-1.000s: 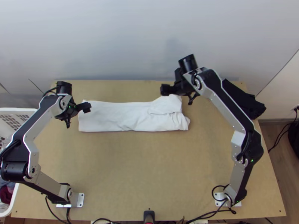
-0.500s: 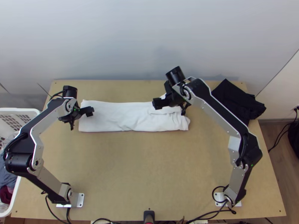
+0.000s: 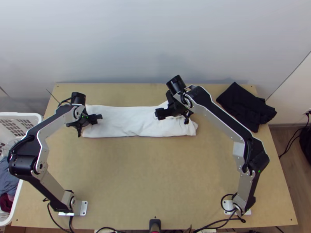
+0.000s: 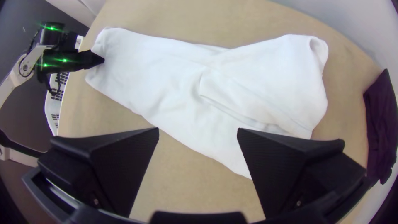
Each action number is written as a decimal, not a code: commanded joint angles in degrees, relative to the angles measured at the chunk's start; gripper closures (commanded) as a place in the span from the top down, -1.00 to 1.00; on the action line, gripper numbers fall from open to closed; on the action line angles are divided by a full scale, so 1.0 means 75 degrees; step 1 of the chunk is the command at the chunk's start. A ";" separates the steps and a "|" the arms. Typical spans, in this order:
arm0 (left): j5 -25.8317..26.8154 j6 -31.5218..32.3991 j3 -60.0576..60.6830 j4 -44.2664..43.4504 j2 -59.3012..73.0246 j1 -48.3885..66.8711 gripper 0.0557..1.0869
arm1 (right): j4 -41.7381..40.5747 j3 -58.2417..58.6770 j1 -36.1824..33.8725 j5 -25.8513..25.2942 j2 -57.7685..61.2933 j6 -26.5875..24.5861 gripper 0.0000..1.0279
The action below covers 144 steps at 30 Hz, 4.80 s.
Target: Fold the t-shirt
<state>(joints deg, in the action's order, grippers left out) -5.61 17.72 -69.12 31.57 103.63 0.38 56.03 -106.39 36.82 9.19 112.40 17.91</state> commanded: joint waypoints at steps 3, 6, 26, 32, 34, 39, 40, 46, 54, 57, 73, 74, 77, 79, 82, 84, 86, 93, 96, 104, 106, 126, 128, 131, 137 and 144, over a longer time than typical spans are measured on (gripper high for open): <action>-0.0108 -0.0018 0.0615 -0.1198 -0.0353 0.0008 -0.92 | -0.0006 0.0123 0.0095 0.0017 0.0131 0.0014 0.71; -0.0108 0.0005 0.0509 -0.1092 -0.0541 -0.0004 -0.92 | -0.0041 0.0134 0.0130 0.0005 0.0271 0.0014 0.71; -0.0108 0.0216 -0.1530 -0.0061 -0.1537 0.1074 -0.92 | -0.0404 -0.0592 0.0364 0.0005 0.2263 0.0002 0.71; -0.0108 0.0216 -0.2186 0.0161 -0.1244 0.2000 -0.92 | -0.0533 -0.0428 0.0329 -0.0007 0.2568 0.0002 0.71; -0.0120 0.0216 -0.2374 0.0185 -0.1138 0.2293 -0.92 | -0.0568 -0.0381 0.0317 -0.0007 0.2697 0.0002 0.71; -0.0167 0.0216 -0.2819 0.0220 -0.0845 0.2785 -0.92 | -0.0592 -0.0405 0.0048 0.0052 0.2486 0.0166 0.71; -0.0167 0.0216 -0.2901 0.0243 -0.0787 0.2832 -0.92 | -0.0580 -0.0405 -0.0104 0.0157 0.2287 0.0166 0.71; -0.0155 0.0275 -0.3440 0.0279 -0.0470 0.3148 -0.92 | -0.0416 -0.0393 -0.0960 0.0474 0.0916 0.0202 0.71; -0.0155 0.0368 -0.4389 0.0372 0.0045 0.3933 -0.92 | 0.0568 -0.0815 -0.1347 0.1224 -0.0408 0.0178 0.72; -0.0155 0.0415 -0.4870 0.0396 0.0280 0.4320 -0.92 | 0.1002 -0.0756 -0.1405 0.1259 -0.0842 0.0166 0.74; 0.0337 0.0368 -0.7049 0.0572 0.2588 0.6125 -0.92 | 0.1775 0.0205 -0.3081 0.1728 -0.2776 0.0178 0.74; 0.0373 0.0368 -0.7108 0.0677 0.2670 0.6254 -0.92 | 0.1775 0.0240 -0.3128 0.1728 -0.2787 0.0190 0.74; 0.0431 0.0357 -0.7108 0.0747 0.2905 0.6582 -0.92 | 0.1775 0.0263 -0.3175 0.1728 -0.2799 0.0237 0.74; 0.0525 0.0357 -0.7131 0.0701 0.3127 0.6687 -0.92 | 0.1775 0.0287 -0.3186 0.1728 -0.2787 0.0272 0.74; 0.0537 0.0357 -0.7213 0.0701 0.3526 0.6804 -0.92 | 0.1775 0.0310 -0.3198 0.1716 -0.2787 0.0272 0.74; 0.0525 0.0368 -0.7237 0.0665 0.3807 0.6828 -0.92 | 0.1775 0.0357 -0.3210 0.1728 -0.2799 0.0272 0.74; 0.0501 0.0462 -0.7307 0.0337 0.4100 0.6793 -0.92 | 0.1775 0.0404 -0.3222 0.1716 -0.2811 0.0272 0.74; 0.0314 0.0615 -0.7881 0.0161 0.4733 0.6617 -0.47 | 0.1775 0.0673 -0.3163 0.1728 -0.2799 0.0260 0.74; 0.0326 0.0615 -0.8034 0.0712 0.4698 0.6629 0.94 | 0.1775 0.0755 -0.3140 0.1716 -0.2729 0.0260 0.74; 0.0337 0.0767 -0.7670 0.1943 0.2413 0.5996 0.92 | 0.1084 0.1119 -0.3081 0.1704 -0.2131 0.0881 0.89; 0.0419 0.0790 -0.7624 0.2376 0.1920 0.5633 0.92 | 0.0814 0.1060 -0.2788 0.1704 -0.1873 0.0987 0.89; 0.0431 0.0825 -0.4471 0.2341 0.1030 0.4332 0.92 | -0.0334 0.1529 -0.1288 0.1364 0.0506 0.0682 0.90; 0.0431 0.0825 -0.4483 0.2294 0.1182 0.4379 0.92 | -0.0545 0.2033 -0.1405 0.1329 0.0435 0.0682 0.90; 0.0419 0.0837 -0.4518 0.2165 0.1393 0.4414 0.92 | -0.0908 0.2818 -0.1628 0.1212 0.0306 0.0612 0.90; 0.0384 0.0825 -0.4635 0.2154 0.1698 0.4426 0.92 | -0.1436 0.3908 -0.1850 0.1165 -0.0315 0.0600 0.90; 0.0314 0.0825 -0.5139 0.2107 0.2213 0.4297 0.92 | -0.1377 0.2525 -0.1768 0.0966 -0.1276 0.0659 0.88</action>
<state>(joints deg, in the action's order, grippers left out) -2.81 23.99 -105.01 47.79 116.88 33.21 47.44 -82.39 23.62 17.76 108.53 22.70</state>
